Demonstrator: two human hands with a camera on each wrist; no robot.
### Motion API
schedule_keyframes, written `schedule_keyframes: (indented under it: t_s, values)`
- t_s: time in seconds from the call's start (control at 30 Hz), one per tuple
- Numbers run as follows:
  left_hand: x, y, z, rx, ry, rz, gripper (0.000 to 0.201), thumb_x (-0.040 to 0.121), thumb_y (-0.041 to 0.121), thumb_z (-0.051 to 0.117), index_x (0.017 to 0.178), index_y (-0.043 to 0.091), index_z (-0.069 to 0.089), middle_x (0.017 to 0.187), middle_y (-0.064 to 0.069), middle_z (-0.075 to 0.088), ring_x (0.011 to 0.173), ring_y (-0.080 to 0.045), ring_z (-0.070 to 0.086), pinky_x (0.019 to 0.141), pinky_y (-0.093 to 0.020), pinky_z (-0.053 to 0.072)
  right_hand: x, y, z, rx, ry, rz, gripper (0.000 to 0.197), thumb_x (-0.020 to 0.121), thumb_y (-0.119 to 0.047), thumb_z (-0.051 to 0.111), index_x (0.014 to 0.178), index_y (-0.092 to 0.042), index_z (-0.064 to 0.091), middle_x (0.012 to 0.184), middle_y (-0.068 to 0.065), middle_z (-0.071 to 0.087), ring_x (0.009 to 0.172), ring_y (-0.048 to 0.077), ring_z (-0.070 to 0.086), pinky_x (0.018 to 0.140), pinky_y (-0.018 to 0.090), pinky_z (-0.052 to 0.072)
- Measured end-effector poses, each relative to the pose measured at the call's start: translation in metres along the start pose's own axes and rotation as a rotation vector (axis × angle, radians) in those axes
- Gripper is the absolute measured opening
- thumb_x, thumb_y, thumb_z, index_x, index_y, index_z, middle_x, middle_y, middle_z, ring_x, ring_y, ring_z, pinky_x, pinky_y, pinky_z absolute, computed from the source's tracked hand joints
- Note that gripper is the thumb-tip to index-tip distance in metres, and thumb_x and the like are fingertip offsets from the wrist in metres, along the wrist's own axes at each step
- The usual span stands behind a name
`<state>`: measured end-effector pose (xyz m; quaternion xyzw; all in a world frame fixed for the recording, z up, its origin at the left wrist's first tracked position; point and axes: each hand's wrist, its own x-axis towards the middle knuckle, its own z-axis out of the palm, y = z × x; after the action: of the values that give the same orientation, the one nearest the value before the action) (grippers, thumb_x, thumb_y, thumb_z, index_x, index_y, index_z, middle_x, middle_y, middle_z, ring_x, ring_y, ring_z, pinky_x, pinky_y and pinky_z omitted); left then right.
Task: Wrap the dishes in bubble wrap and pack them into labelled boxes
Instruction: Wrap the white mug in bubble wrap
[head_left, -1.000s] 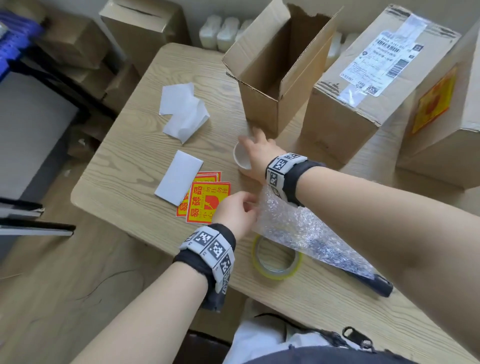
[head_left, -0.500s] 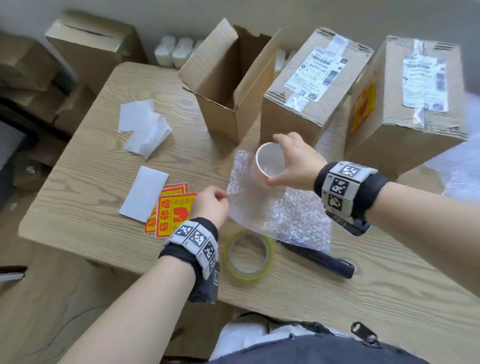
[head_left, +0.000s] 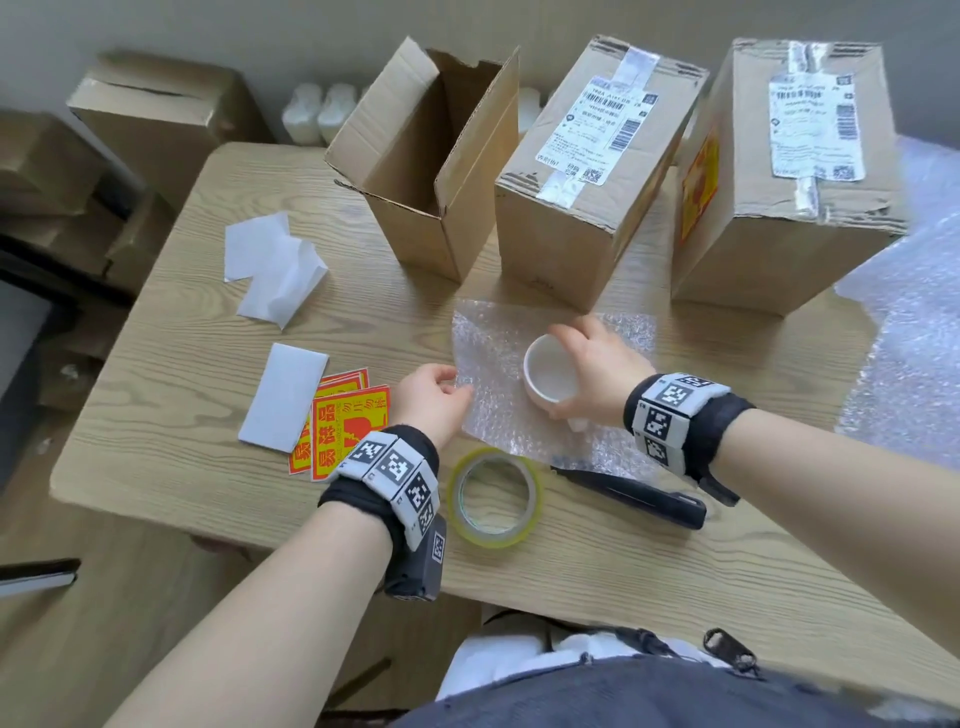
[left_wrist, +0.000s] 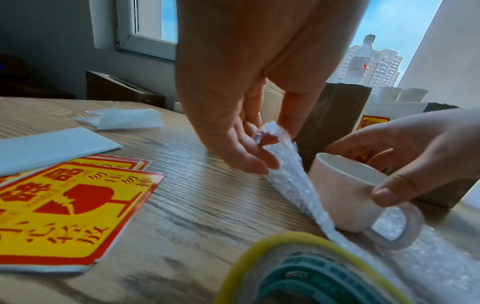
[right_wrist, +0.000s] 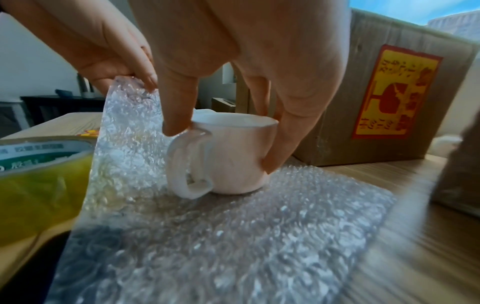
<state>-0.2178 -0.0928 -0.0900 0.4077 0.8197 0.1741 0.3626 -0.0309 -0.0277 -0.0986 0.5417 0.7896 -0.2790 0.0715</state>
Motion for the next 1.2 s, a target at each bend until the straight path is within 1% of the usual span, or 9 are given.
schedule_keyframes:
  t_s: [0.2,0.33,0.4,0.5,0.6,0.73,0.87,1.0,1.2]
  values:
    - [-0.008,0.023,0.020,-0.210,-0.062,0.121,0.024,0.091,0.010,0.055,0.112,0.011,0.067,0.107,-0.003,0.067,0.094,-0.011,0.058,0.082,-0.019,0.043,-0.019,0.026,-0.001,0.390,0.119,0.255,0.082,0.084,-0.040,0.066,0.148,-0.013,0.022,0.149,0.015,0.025,0.136,0.028,0.031,0.111,0.040,0.028]
    - [-0.009,0.040,0.035,-0.287,-0.067,0.167,0.022,0.090,0.005,0.056,0.109,0.010,0.066,0.103,-0.004,0.067,0.091,-0.011,0.059,0.086,-0.023,0.047,-0.033,0.046,0.007,0.420,0.059,0.475,0.077,0.086,-0.032,0.063,0.147,-0.013,0.021,0.145,0.019,0.025,0.125,0.033,0.042,0.104,0.043,0.041]
    - [-0.006,0.046,0.040,-0.304,-0.059,0.160,0.022,0.090,0.005,0.056,0.110,0.011,0.064,0.101,-0.003,0.065,0.088,-0.011,0.059,0.084,-0.024,0.049,-0.036,0.051,0.007,0.474,0.056,0.496,0.078,0.084,-0.024,0.066,0.148,-0.017,0.021,0.142,0.017,0.027,0.108,0.027,0.052,0.085,0.034,0.051]
    - [-0.004,0.053,0.047,-0.398,-0.131,0.056,0.023,0.093,0.004,0.053,0.114,0.010,0.060,0.093,-0.001,0.062,0.077,-0.013,0.061,0.081,-0.031,0.056,-0.039,0.056,0.007,0.567,0.078,0.453,0.076,0.081,-0.007,0.063,0.145,-0.023,0.027,0.120,0.013,0.049,0.077,0.016,0.056,0.060,0.024,0.048]
    - [-0.004,0.056,0.054,-0.312,-0.186,0.072,0.027,0.093,0.003,0.049,0.117,0.010,0.057,0.103,-0.003,0.061,0.094,-0.020,0.062,0.094,-0.038,0.051,-0.044,0.055,0.007,0.671,0.139,0.433,0.065,0.079,0.000,0.059,0.135,-0.026,0.041,0.094,0.002,0.055,0.080,0.019,0.060,0.076,0.035,0.056]
    - [-0.005,0.054,0.058,-0.098,-0.227,0.220,0.033,0.094,0.006,0.049,0.127,0.006,0.053,0.123,-0.010,0.060,0.113,-0.021,0.057,0.099,-0.031,0.045,-0.043,0.048,0.002,0.888,0.206,0.366,0.048,0.079,0.005,0.062,0.120,-0.017,0.052,0.103,0.007,0.059,0.082,0.018,0.065,0.076,0.035,0.058]
    - [-0.005,0.052,0.058,0.024,-0.304,0.274,0.041,0.090,-0.001,0.047,0.130,0.007,0.049,0.129,-0.011,0.057,0.118,-0.020,0.055,0.105,-0.036,0.042,-0.035,0.034,0.000,1.030,0.168,0.280,0.035,0.078,0.011,0.063,0.102,-0.012,0.051,0.100,0.008,0.059,0.078,0.017,0.064,0.061,0.019,0.055]
    - [-0.007,0.049,0.054,0.099,-0.362,0.307,0.043,0.081,0.005,0.061,0.122,0.013,0.051,0.126,-0.005,0.055,0.116,-0.017,0.054,0.102,-0.034,0.043,-0.036,0.029,0.003,0.890,0.186,0.174,0.032,0.076,0.006,0.068,0.090,-0.015,0.049,0.092,0.005,0.059,0.081,0.019,0.065,0.074,0.027,0.055]
    - [-0.012,0.049,0.053,0.394,-0.388,0.471,0.049,0.075,0.006,0.066,0.122,0.016,0.053,0.127,-0.002,0.051,0.115,-0.018,0.051,0.093,-0.027,0.042,-0.041,0.026,0.017,0.572,0.081,0.031,0.031,0.074,-0.004,0.073,0.089,-0.019,0.050,0.111,0.004,0.039,0.090,0.016,0.054,0.088,0.028,0.052]
